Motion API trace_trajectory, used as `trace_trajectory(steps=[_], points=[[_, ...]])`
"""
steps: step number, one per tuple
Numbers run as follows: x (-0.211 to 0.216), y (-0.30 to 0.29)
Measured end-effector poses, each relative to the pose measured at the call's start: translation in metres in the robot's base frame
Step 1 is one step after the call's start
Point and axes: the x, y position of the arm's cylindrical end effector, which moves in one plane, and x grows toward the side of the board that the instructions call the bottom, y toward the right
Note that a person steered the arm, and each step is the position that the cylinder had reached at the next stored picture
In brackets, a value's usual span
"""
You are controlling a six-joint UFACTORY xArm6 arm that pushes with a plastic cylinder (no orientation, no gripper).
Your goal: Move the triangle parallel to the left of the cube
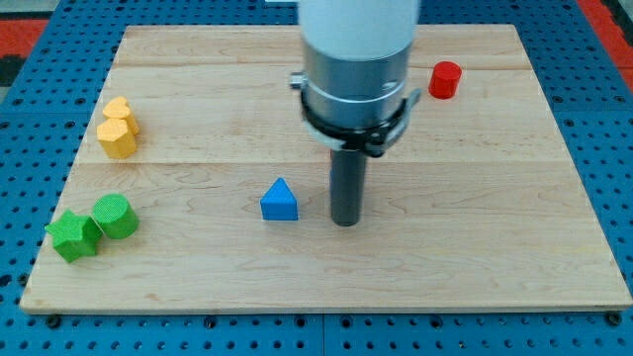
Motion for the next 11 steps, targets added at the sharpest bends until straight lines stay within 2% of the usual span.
trace_trajectory(steps=[1,3,5,6,7,8,9,10,11], points=[[0.000,0.002],[-0.005,-0.039],[-0.020,-0.130],[0.008,-0.101],[0.031,-0.136],[0.009,-0.155],[0.006,-0.134],[0.023,-0.128],[0.049,-0.173]])
